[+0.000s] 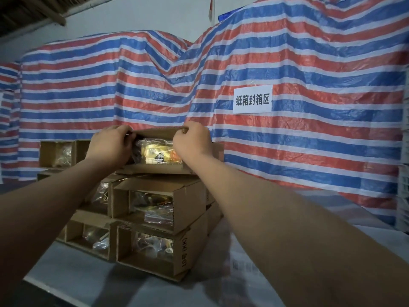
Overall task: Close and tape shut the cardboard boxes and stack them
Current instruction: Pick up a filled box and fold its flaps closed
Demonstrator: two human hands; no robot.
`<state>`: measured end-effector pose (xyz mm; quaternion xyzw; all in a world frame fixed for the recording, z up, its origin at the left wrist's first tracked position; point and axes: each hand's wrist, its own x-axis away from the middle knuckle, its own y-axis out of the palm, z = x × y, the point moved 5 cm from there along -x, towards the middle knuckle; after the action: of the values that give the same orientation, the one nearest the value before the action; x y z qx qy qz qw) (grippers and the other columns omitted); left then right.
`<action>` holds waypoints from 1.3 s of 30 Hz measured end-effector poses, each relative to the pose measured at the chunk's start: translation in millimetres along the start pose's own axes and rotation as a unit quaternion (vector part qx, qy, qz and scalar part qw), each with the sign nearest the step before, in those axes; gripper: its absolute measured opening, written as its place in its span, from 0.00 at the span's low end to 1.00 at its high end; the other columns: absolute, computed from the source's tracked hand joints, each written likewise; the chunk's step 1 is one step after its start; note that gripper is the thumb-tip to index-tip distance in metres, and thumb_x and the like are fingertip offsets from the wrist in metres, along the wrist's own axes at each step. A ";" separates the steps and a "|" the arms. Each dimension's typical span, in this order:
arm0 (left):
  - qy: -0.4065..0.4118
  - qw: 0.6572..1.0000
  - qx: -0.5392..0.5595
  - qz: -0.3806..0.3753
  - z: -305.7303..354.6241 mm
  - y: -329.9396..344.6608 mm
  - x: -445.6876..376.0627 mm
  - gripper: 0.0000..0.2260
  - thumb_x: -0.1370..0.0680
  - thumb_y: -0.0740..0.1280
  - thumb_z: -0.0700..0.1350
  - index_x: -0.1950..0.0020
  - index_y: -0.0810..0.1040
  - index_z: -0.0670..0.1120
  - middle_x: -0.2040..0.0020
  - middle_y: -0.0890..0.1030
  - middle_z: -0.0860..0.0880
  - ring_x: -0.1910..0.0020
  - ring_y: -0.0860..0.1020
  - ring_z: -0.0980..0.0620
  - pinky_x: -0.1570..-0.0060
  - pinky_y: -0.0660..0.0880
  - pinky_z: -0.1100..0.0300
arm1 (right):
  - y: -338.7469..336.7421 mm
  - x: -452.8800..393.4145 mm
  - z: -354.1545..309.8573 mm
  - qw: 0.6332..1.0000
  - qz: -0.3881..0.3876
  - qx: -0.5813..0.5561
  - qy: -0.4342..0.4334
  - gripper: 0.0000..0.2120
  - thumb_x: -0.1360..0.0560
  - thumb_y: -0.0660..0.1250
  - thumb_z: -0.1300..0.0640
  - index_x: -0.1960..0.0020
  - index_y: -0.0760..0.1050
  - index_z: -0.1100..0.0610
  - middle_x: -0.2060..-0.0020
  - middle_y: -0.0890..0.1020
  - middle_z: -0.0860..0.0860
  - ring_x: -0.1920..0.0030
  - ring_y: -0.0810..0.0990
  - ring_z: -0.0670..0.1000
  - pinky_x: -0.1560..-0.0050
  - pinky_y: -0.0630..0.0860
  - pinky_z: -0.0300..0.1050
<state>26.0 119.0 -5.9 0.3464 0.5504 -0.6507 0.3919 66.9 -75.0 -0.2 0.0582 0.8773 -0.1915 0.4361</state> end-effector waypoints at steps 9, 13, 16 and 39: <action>-0.134 0.920 0.365 -0.042 56.2 -60.4 -40.3 0.08 0.21 0.68 0.48 0.43 0.78 0.48 0.50 0.79 0.48 0.55 0.79 0.51 0.64 0.76 0.56 | -93.9 -31.8 -43.2 0.983 0.014 -0.118 0.139 0.02 0.23 0.62 0.60 0.53 0.73 0.57 0.57 0.78 0.52 0.60 0.77 0.49 0.66 0.72 0.40; -0.195 0.850 0.457 -0.174 109.6 -70.5 -42.6 0.06 0.21 0.67 0.46 0.46 0.78 0.46 0.54 0.80 0.47 0.59 0.79 0.51 0.65 0.78 0.56 | -150.0 -16.4 -37.5 0.970 -0.029 -0.122 0.209 0.09 0.21 0.59 0.60 0.43 0.74 0.58 0.51 0.78 0.55 0.50 0.78 0.57 0.43 0.76 0.65; -0.264 0.771 0.530 -0.235 148.4 -62.0 -23.4 0.04 0.21 0.65 0.45 0.53 0.77 0.45 0.62 0.80 0.48 0.67 0.79 0.52 0.69 0.77 0.60 | -187.2 7.2 -20.2 0.966 -0.056 -0.082 0.239 0.07 0.21 0.56 0.63 0.55 0.71 0.58 0.58 0.75 0.56 0.52 0.76 0.60 0.42 0.74 0.71; -0.286 0.508 0.730 -0.357 246.5 46.1 179.0 0.14 0.21 0.64 0.54 0.41 0.81 0.48 0.58 0.84 0.46 0.61 0.82 0.51 0.58 0.79 0.57 | -268.0 160.1 137.9 0.885 -0.058 -0.013 0.461 0.05 0.25 0.61 0.61 0.50 0.72 0.57 0.54 0.78 0.59 0.58 0.78 0.58 0.61 0.80 0.55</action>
<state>-18.7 -151.6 -146.3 0.0795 -0.1836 -0.9713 -0.1287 -0.9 -385.3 -125.2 0.0831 0.9837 -0.1566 -0.0288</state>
